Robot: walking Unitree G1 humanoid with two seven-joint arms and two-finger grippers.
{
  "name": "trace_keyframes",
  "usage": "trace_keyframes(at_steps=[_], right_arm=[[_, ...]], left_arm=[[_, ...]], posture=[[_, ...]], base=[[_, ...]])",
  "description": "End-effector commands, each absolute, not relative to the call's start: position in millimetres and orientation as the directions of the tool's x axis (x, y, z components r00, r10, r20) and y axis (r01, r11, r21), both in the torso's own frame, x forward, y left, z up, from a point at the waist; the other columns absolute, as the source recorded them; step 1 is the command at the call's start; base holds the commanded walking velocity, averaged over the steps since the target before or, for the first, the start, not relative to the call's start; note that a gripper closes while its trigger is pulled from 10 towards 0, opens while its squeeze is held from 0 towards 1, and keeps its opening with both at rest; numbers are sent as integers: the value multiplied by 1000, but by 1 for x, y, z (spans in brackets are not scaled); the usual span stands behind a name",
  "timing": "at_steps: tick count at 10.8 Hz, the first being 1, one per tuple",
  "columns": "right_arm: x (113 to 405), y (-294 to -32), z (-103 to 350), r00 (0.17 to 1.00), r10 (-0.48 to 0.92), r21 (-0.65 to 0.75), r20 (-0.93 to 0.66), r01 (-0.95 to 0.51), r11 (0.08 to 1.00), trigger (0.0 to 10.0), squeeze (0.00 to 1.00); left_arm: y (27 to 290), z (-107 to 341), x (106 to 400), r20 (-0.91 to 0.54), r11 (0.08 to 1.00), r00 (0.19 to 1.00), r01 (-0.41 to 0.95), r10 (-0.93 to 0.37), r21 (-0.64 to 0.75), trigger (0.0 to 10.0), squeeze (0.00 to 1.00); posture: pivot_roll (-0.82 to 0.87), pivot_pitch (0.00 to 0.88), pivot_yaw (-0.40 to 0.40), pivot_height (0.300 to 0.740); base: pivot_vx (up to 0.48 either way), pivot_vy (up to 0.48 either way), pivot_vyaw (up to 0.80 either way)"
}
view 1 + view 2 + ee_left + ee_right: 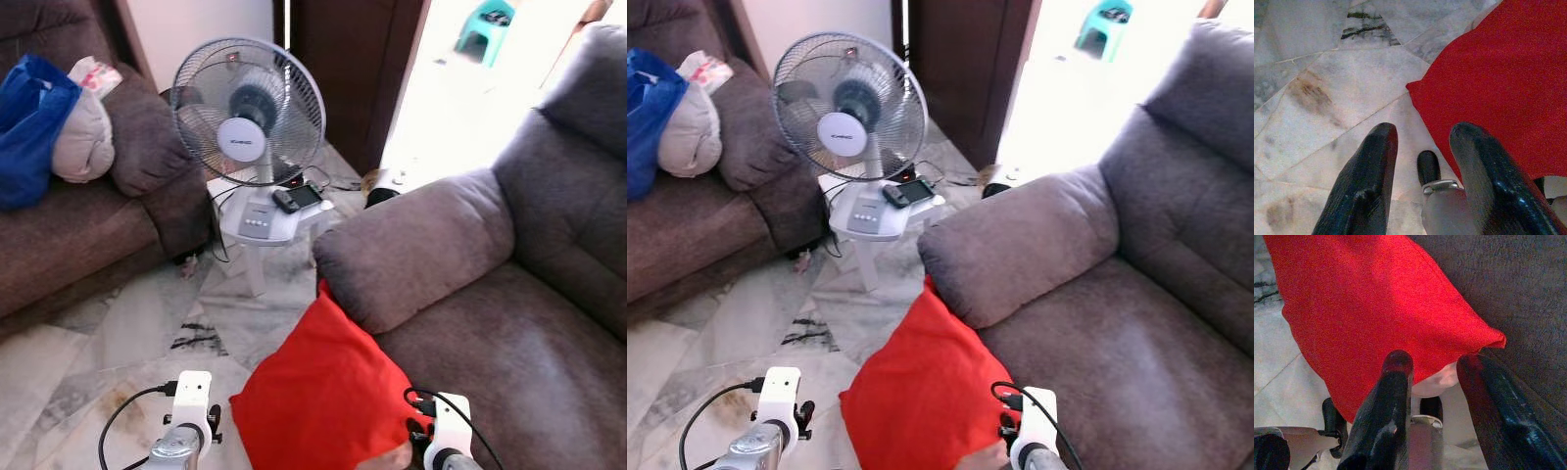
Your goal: Move the pillow to the sofa from floor
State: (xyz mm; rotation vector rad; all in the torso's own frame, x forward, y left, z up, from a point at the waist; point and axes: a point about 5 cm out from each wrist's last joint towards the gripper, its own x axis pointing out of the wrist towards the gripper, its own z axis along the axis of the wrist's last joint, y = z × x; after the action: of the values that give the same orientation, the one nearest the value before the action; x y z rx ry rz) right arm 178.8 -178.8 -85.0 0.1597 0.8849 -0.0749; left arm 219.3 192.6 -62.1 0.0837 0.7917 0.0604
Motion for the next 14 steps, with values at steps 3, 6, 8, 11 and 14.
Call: trace_keyframes(at_steps=[3,6,8,11,14], right_arm=[[177,-181,-86,624,-7,103,-781,140,985,10000,0],[215,-196,-58,797,-48,133,-603,159,978,10000,0],[257,-216,-15,932,-98,212,-349,181,960,10000,0],[296,-206,50,999,-44,120,-16,45,992,10000,0],[295,-205,62,1000,8,129,-9,-7,992,10000,0]], left_arm=[[195,-65,215,-721,995,687,-16,85,103,10000,0],[195,-51,225,-571,985,815,-3,101,170,10000,0],[196,-44,227,-482,984,868,-38,117,172,10000,0],[183,79,309,213,953,977,-45,-20,299,10000,0],[164,137,325,370,952,920,7,-126,307,10000,0]], posture=[[18,59,-55,740],[24,64,-55,740],[18,57,-56,740],[16,21,-56,740],[25,0,-39,740]], base=[[0,0,0],[0,0,0],[0,0,0],[0,0,0],[0,0,0]])
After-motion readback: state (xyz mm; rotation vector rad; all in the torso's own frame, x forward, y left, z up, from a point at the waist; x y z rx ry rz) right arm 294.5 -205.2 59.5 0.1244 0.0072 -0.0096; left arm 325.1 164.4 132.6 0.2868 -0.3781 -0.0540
